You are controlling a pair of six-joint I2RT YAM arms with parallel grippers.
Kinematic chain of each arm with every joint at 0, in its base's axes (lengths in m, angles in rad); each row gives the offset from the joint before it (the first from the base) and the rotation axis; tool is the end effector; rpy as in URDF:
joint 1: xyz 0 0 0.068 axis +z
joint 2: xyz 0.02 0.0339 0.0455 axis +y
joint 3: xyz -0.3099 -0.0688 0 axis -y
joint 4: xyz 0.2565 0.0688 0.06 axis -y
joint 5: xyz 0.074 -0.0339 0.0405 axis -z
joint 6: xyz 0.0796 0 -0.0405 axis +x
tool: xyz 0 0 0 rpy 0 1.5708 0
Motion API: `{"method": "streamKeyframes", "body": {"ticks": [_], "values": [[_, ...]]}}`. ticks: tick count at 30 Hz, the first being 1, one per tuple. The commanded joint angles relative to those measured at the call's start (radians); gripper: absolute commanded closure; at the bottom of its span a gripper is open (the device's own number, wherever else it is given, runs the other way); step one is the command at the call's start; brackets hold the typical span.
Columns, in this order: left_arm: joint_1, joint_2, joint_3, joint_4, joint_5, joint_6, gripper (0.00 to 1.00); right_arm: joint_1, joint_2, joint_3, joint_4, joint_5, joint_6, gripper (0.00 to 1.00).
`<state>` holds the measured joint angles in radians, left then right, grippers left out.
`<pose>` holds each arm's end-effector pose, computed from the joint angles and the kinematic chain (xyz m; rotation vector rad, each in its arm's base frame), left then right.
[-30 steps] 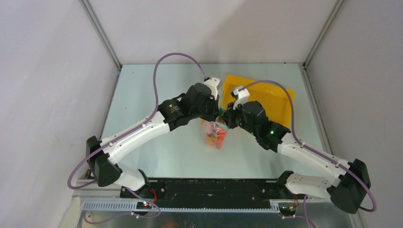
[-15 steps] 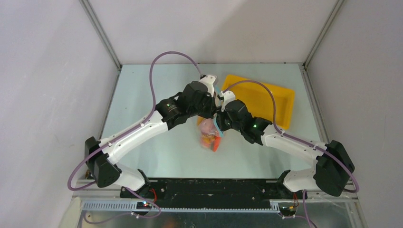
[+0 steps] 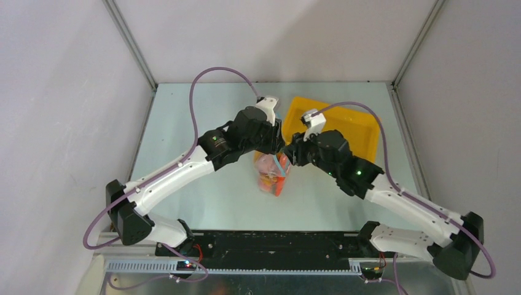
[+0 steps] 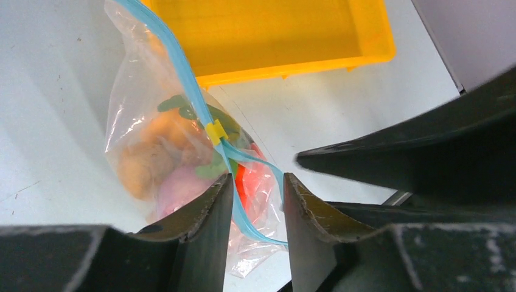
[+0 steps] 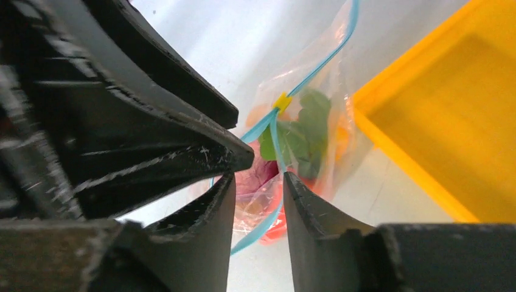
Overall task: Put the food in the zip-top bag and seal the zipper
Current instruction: Adjust the zipper food storage bag at the center of the board.
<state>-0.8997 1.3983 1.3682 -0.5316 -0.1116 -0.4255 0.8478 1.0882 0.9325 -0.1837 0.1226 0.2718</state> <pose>0.2274 -0.2722 0.3895 0.4508 2.1547 -0.6506 0.1946 0.2059 0.3566 -0.4746 1.9013 0.6336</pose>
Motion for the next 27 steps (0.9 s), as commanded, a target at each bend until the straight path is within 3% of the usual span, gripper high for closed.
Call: {"method": "streamKeyframes", "body": {"ticks": [1,6,11,17,20,23,27], "values": [[0.024,-0.033,-0.026,0.030,-0.023,-0.021,0.57,-0.018,-0.072,0.041,-0.041,0.100,-0.018,0.58],[0.061,-0.058,-0.072,0.046,-0.012,-0.034,0.55,-0.040,-0.064,0.035,-0.026,0.081,0.003,0.42],[0.087,-0.104,-0.115,0.047,-0.038,-0.046,0.51,-0.039,-0.032,0.036,0.017,0.007,0.011,0.38],[0.145,-0.197,-0.166,0.113,-0.027,-0.042,0.27,0.009,0.003,0.036,0.030,0.000,0.024,0.34],[0.160,-0.216,-0.168,0.139,-0.036,-0.026,0.16,0.014,0.028,0.037,0.015,0.076,0.054,0.39],[0.179,-0.217,-0.152,0.152,-0.046,0.009,0.02,0.015,0.043,0.037,-0.007,0.095,0.072,0.50],[0.234,-0.184,-0.127,0.231,-0.029,0.166,0.00,0.020,0.050,0.036,-0.026,0.065,0.074,0.62]]}}
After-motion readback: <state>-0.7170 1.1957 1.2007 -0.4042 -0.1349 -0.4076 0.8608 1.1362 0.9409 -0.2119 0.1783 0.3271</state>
